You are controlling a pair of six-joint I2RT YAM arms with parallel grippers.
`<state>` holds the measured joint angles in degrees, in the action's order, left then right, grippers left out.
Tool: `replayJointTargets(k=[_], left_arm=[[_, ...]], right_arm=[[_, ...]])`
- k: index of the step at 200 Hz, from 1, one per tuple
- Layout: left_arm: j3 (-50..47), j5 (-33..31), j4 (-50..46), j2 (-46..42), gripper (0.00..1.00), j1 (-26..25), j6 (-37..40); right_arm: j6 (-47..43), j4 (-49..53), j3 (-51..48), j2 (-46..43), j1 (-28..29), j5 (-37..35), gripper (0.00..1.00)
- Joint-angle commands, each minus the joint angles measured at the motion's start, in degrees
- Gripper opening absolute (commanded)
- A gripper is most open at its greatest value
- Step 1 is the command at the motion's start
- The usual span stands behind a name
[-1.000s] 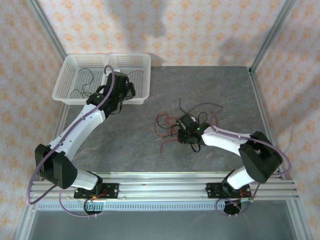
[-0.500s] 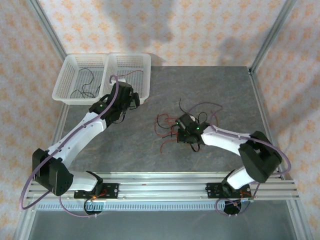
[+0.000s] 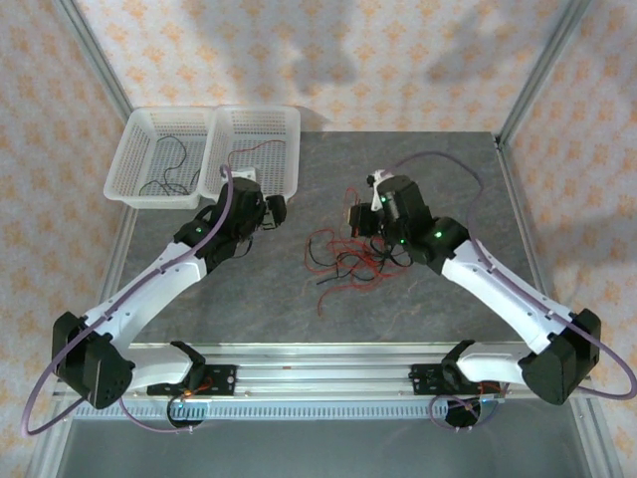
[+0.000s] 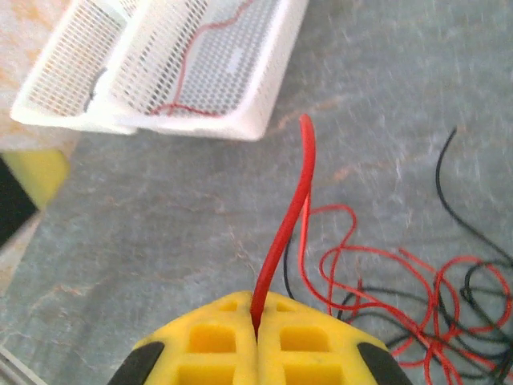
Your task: Untangle the cables
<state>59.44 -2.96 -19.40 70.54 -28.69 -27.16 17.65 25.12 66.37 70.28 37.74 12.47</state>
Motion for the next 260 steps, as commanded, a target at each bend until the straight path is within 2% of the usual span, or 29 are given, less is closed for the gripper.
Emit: replayJointTargets(k=[1,46,112,160,198,228,260], left_arm=[[-1.6,2.5,5.1,-1.9,0.66,-2.2,0.7],[-3.3,1.3,7.4,-2.2,0.66,-6.0,1.7],[-7.1,-0.7,7.5,-5.7,0.66,-7.2,-0.1],[-10.9,-2.0,6.9,-10.1,0.66,-7.2,-2.1],[-14.5,-1.0,8.4,-12.9,0.66,-7.3,-4.1],[-15.5,-0.5,8.9,-14.4,0.66,-7.2,-4.6],[-15.5,-0.9,8.4,-15.1,0.66,-7.3,-4.6]], right_arm=[[-4.0,2.4,6.3,0.7,-0.6,2.7,0.0],[-7.3,4.4,18.6,4.9,-0.9,3.9,0.0],[-11.0,4.2,34.8,14.3,-1.0,4.5,0.0],[-14.1,-0.2,44.1,22.7,-1.0,2.3,0.0],[-13.8,-5.1,49.2,28.8,-1.0,6.8,0.0],[-10.7,-11.9,49.2,32.1,-0.9,10.5,0.0],[-7.8,-15.6,53.8,37.6,-0.6,14.8,0.0]])
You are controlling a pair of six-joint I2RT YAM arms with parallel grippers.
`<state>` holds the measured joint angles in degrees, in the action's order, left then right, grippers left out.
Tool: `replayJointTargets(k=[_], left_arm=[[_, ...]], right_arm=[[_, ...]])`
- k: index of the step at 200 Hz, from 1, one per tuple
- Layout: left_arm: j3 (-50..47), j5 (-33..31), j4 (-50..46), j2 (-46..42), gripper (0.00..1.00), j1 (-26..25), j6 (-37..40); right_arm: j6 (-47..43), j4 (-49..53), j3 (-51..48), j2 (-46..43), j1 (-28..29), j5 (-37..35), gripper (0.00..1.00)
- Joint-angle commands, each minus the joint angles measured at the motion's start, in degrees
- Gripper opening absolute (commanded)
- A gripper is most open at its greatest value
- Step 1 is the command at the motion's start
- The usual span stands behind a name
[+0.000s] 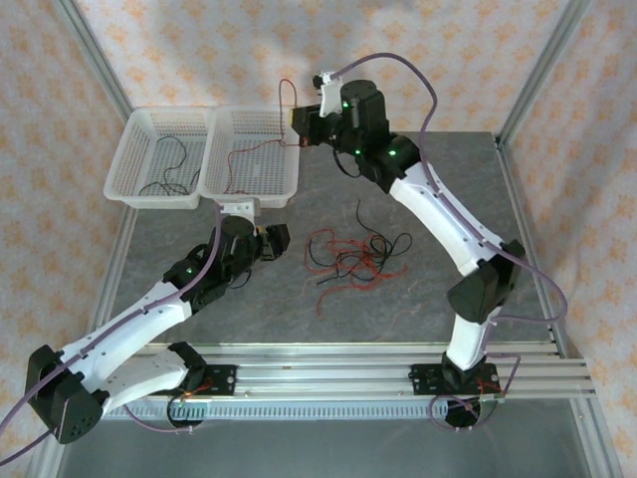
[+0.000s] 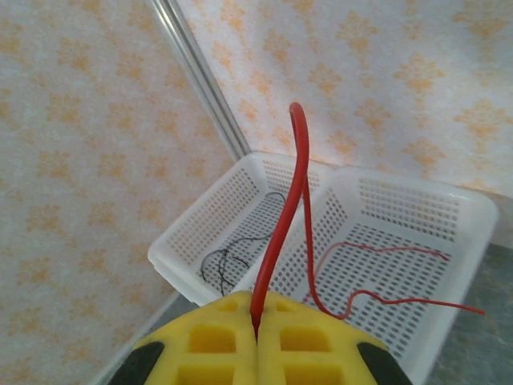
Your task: Untangle the cables
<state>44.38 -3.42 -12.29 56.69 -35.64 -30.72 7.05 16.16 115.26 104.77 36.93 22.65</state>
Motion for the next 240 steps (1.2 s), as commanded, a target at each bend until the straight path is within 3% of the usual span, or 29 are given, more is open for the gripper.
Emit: replayJointTargets(k=[1,96,130,186,240], left_arm=[[-0.5,-0.4,1.4,-1.2,0.66,-0.3,-1.1],[-1.2,-0.4,0.8,-2.6,0.66,-0.4,-1.1],[-1.4,-0.8,0.4,-3.0,0.66,-0.3,-1.1],[-1.3,-0.8,0.3,-2.9,0.66,-0.4,-1.2],[-0.8,-0.6,0.1,-2.2,0.66,-0.4,-1.4]], right_arm=[[2.8,-6.7,5.2,3.4,0.2,4.7,0.0],[1.9,-5.2,24.2,28.1,1.2,6.3,0.0],[2.8,-4.7,24.6,32.4,1.2,4.7,0.0],[3.3,2.0,25.2,39.5,1.2,-5.7,0.0],[4.0,4.1,26.0,41.8,1.6,-7.5,0.0]])
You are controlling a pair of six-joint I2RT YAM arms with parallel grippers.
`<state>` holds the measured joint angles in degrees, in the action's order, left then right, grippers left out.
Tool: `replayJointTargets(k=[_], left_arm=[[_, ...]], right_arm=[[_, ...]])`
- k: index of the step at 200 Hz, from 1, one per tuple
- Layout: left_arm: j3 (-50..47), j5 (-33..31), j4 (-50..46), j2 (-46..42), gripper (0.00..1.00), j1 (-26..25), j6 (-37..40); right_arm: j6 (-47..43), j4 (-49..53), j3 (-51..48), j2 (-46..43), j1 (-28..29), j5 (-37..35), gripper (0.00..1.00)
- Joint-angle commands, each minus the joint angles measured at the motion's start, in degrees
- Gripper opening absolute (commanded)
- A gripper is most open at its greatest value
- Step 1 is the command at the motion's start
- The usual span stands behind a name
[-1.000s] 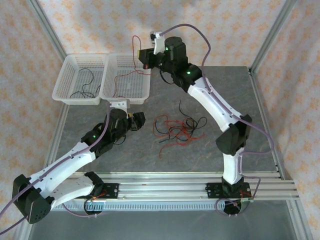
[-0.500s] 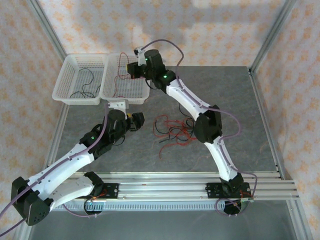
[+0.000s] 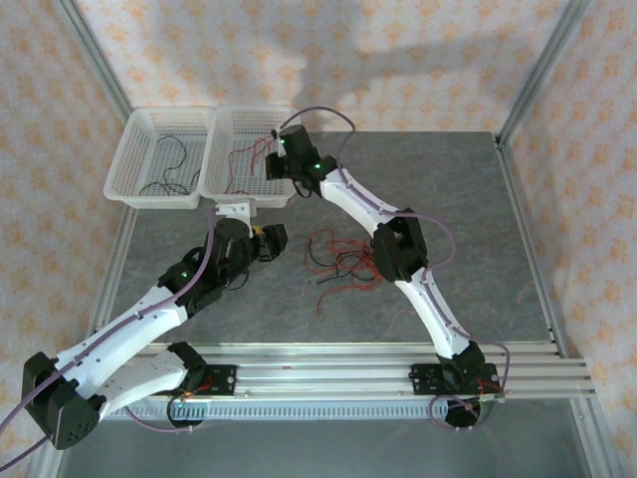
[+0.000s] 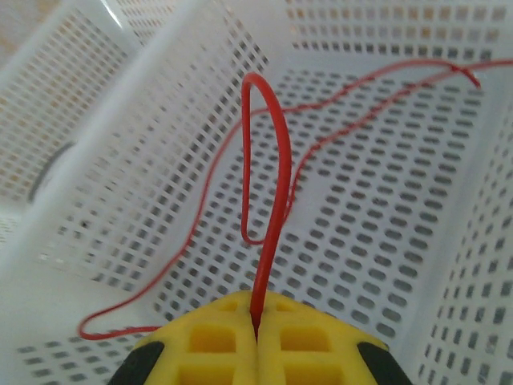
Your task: Untangle the cables
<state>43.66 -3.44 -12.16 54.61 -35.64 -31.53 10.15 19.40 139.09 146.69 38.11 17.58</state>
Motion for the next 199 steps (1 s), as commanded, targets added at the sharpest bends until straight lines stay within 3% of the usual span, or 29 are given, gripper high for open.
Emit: replayJointTargets(k=[1,78,199], left_arm=[[0.0,-0.6,-0.1,-0.1,0.66,-0.4,-0.6],[-0.5,-0.5,0.1,-0.3,0.66,-0.4,-1.0],[-1.9,-0.7,-0.4,-2.8,0.66,-0.4,-1.6]], right_arm=[[0.9,0.9,2.2,-0.2,0.5,-2.4,0.0],[14.8,-8.7,3.1,-0.2,1.6,5.9,0.0],[17.2,-14.9,3.6,3.5,1.9,2.7,0.0]])
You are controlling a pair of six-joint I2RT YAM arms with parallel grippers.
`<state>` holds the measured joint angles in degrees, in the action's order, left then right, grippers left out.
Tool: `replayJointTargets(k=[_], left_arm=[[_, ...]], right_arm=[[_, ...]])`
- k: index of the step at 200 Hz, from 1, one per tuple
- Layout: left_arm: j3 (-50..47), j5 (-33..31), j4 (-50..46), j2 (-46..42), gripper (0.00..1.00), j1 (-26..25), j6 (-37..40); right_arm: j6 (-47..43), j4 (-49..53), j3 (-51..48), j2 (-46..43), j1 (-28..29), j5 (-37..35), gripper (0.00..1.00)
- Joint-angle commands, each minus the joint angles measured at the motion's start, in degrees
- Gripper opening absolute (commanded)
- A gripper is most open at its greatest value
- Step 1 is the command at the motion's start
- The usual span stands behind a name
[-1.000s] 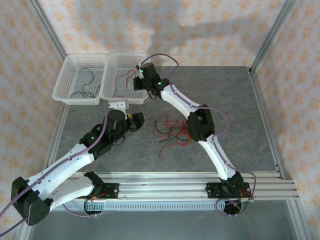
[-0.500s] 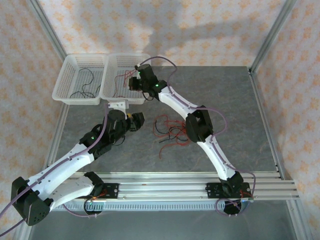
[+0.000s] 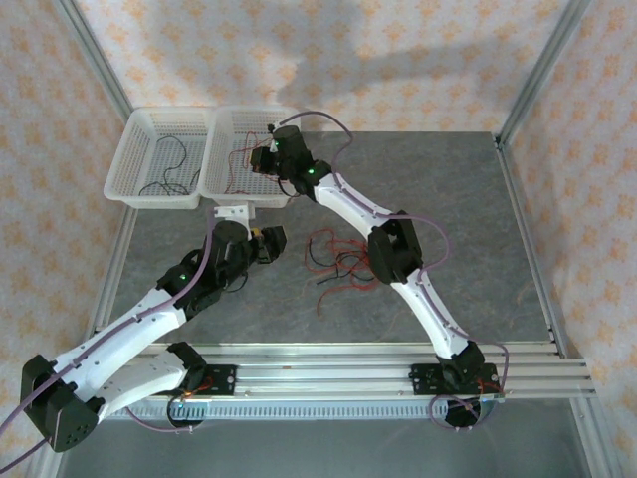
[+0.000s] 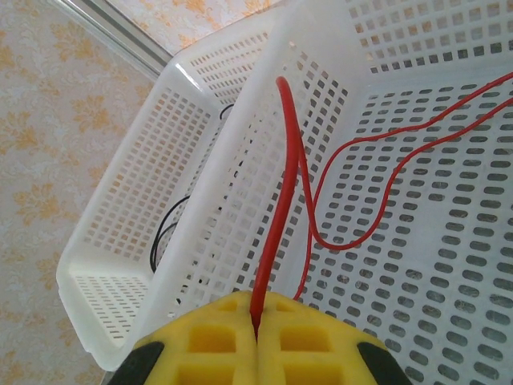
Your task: Untangle the cables
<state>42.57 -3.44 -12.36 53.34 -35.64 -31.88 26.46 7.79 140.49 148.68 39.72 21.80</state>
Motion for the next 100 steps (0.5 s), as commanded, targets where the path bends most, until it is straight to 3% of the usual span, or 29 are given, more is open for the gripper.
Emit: replayJointTargets(k=[1,20,66,100], left_arm=[[-0.8,-0.7,-0.2,-1.6,0.66,-0.4,-1.3],[-1.0,-0.6,-0.5,-2.0,0.66,-0.4,-1.3],[-1.0,-0.6,-0.5,-2.5,0.67,-0.4,-1.3],[-0.5,-0.5,-0.7,-2.5,0.67,-0.4,-1.3]], right_arm=[[1.0,-3.3,2.2,1.6,0.3,-1.6,0.0],[0.7,-2.7,2.2,1.7,0.5,-2.5,0.01],[-2.5,3.5,3.9,1.0,0.9,-6.8,0.38],[-6.2,9.3,4.8,-2.1,1.5,-13.2,0.48]])
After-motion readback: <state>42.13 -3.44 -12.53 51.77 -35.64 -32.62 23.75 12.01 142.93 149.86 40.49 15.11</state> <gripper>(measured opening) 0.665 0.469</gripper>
